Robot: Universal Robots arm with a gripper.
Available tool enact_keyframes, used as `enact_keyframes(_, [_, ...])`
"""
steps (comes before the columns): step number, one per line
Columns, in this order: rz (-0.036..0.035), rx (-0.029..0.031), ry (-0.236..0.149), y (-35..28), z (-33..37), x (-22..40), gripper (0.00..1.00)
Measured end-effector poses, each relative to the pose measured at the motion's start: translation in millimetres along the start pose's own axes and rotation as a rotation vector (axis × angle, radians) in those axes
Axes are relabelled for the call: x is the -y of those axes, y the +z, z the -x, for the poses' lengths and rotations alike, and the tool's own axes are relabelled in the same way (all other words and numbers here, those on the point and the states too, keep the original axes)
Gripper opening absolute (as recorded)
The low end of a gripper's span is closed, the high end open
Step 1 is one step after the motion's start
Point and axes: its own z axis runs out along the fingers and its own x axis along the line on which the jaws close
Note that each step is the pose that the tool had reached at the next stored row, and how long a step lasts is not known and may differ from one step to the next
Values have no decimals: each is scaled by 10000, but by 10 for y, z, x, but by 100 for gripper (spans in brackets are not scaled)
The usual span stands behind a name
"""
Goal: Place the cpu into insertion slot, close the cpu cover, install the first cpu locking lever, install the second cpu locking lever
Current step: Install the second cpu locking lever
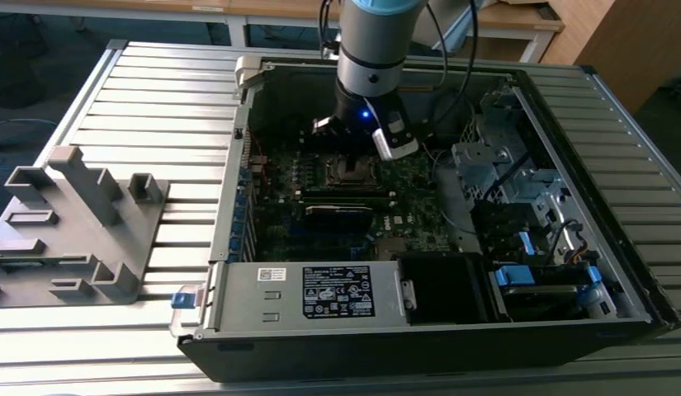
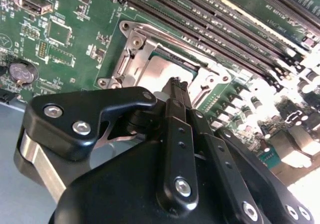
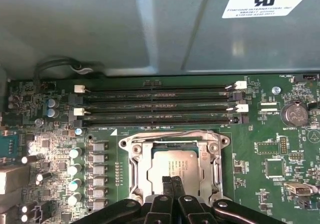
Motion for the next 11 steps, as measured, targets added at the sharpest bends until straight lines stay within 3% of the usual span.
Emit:
enact_keyframes(7, [-64, 3, 1, -70, -1, -10, 10])
enact_keyframes(11, [-80, 4, 0, -70, -1, -11, 10])
